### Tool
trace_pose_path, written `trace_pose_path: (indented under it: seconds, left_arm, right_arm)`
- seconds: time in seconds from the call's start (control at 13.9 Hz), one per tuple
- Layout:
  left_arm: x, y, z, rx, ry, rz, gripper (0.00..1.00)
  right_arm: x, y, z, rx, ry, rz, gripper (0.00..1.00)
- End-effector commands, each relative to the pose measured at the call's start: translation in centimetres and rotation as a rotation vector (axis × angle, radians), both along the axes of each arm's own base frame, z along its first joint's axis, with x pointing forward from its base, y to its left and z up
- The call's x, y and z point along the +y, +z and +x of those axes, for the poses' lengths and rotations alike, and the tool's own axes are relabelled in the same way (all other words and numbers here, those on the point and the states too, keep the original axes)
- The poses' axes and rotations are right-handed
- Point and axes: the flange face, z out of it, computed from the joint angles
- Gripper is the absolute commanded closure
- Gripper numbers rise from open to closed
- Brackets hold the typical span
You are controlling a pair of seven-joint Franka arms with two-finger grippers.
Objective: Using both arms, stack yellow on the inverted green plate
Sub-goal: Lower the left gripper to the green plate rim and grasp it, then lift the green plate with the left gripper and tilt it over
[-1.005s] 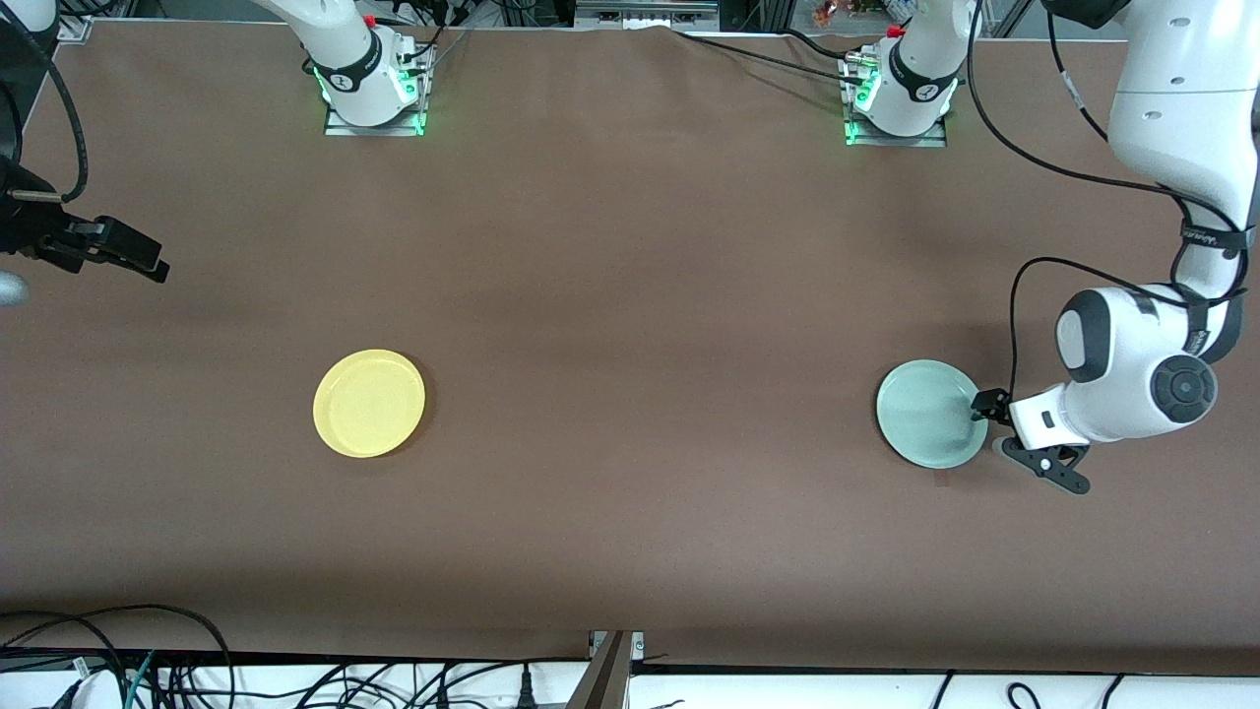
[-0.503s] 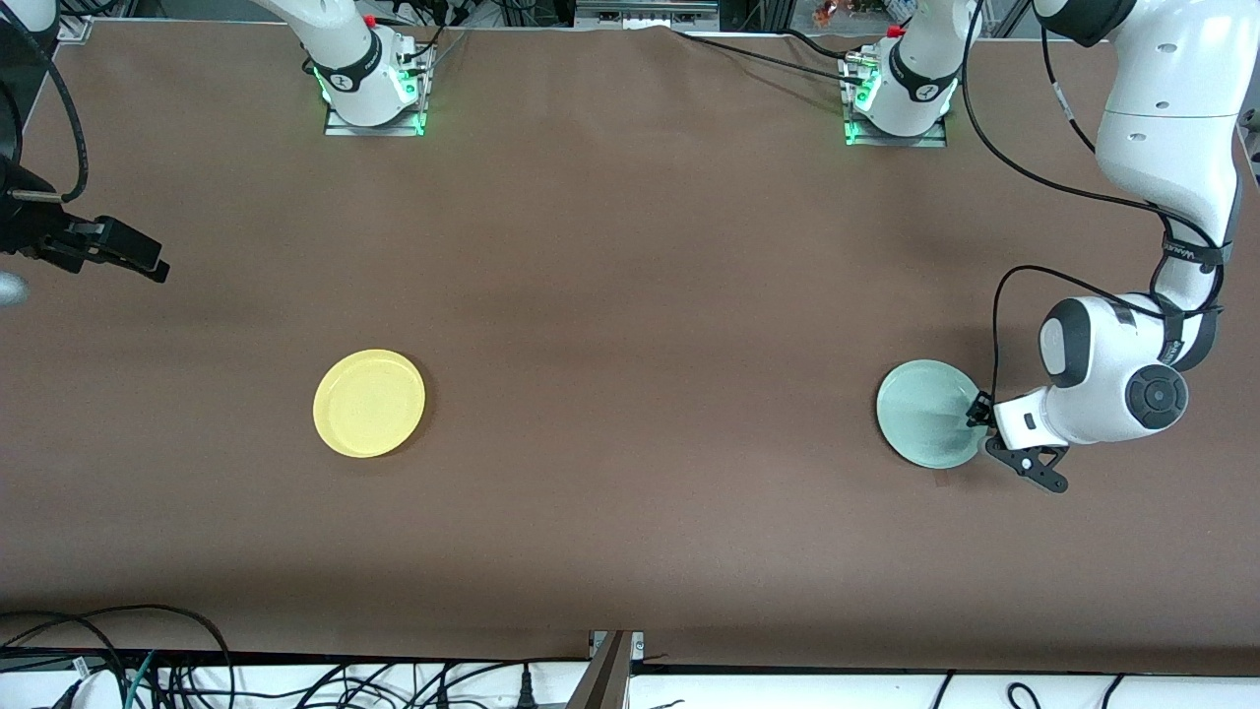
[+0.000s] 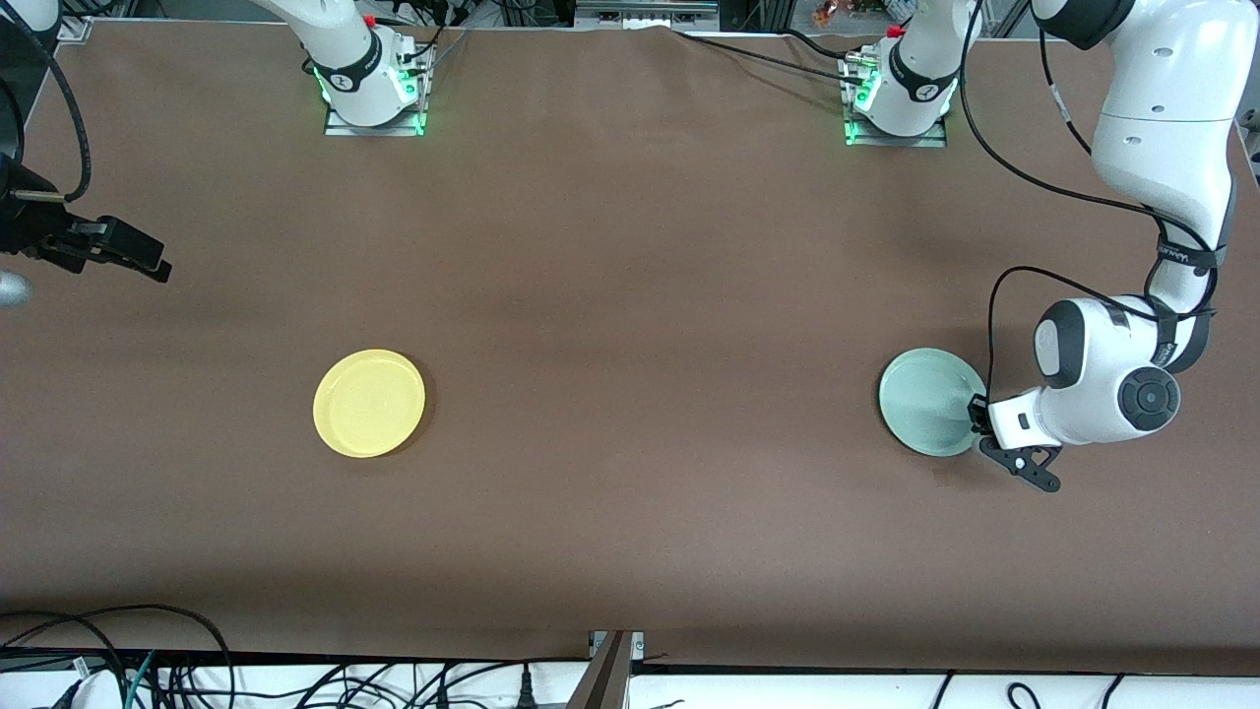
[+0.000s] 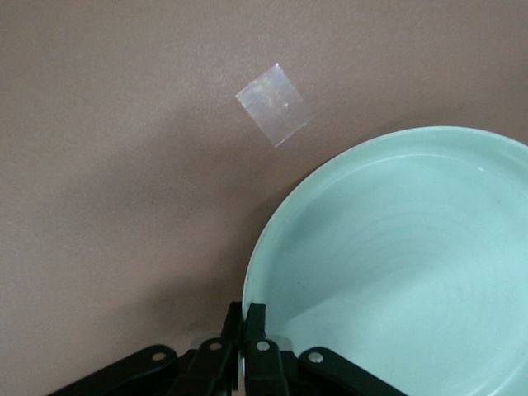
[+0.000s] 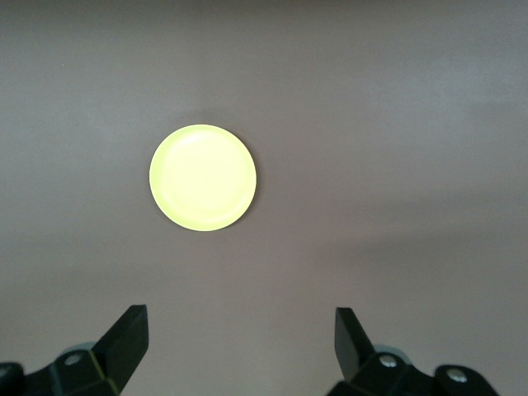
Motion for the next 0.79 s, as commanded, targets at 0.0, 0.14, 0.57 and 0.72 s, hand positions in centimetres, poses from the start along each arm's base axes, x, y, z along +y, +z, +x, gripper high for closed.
trace_pose_path:
  seconds: [0.0,0.14,0.57,0.72]
  left_arm:
    - [-0.6,1.9,0.3,0.008,-0.028,0.016,1.00]
    - [-1.8,5.5,0.9,0.002,-0.052,0.033,1.00]
    - [-13.0,14.1,3.0,0.019,-0.239,0.379,1.00]
    - [-18.1,14.0,2.1,-0.012,-0.212,0.473,1.00]
  right_arm:
    - [0.3,0.4,-0.1,-0.002,-0.015,-0.005,0.00]
    - [0.5,-0.1,0.2,0.005,-0.012,-0.006,0.00]
    - [1.2,-0.3,0.3,0.008,0.002,-0.014,0.00]
    - [1.1,-0.3,0.3,0.014,0.005,-0.022,0.00]
